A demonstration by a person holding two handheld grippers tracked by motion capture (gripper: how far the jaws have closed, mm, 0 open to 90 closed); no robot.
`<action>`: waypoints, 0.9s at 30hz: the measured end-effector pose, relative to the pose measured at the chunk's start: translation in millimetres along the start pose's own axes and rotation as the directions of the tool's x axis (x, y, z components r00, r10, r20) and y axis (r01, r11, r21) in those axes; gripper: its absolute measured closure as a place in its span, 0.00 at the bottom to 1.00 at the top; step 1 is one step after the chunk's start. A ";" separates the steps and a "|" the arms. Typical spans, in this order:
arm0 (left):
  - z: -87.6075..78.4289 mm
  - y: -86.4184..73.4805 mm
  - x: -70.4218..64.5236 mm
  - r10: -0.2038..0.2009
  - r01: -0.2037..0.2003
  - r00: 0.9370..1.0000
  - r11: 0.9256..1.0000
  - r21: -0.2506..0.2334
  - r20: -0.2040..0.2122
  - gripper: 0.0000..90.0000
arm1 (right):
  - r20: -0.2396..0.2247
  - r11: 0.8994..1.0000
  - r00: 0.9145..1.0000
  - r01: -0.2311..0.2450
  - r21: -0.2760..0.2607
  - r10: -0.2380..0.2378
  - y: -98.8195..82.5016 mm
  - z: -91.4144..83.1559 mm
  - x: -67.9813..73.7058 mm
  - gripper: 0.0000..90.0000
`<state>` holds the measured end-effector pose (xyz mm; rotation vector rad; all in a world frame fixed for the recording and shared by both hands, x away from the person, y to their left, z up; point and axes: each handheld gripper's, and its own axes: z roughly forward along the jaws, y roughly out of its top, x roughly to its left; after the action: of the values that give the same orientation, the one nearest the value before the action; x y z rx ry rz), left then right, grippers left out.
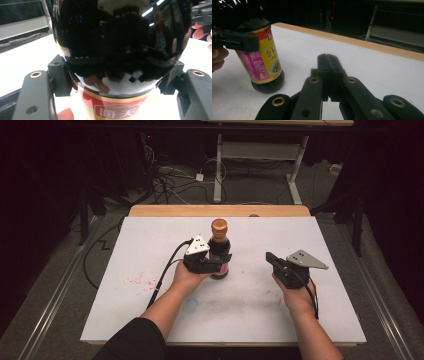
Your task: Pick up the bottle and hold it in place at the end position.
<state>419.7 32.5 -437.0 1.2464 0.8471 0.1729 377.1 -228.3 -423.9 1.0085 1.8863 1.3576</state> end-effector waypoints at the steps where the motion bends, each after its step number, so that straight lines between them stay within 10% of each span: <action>1: 1.5 -0.1 0.1 -0.009 0.009 1.000 1.000 -0.011 -0.009 0.31 | 0.000 1.000 1.000 0.005 -0.002 -0.005 2.2 2.3 1.1 1.00; 27: 0.1 -2.0 0.8 -0.016 0.016 1.000 1.000 -0.025 0.001 0.31 | -0.116 0.999 0.993 0.025 -0.025 -0.028 52.8 42.0 41.2 1.00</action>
<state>419.7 32.2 -439.2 1.2157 0.8515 0.1703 401.7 -162.5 -387.5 0.9067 1.9565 1.4478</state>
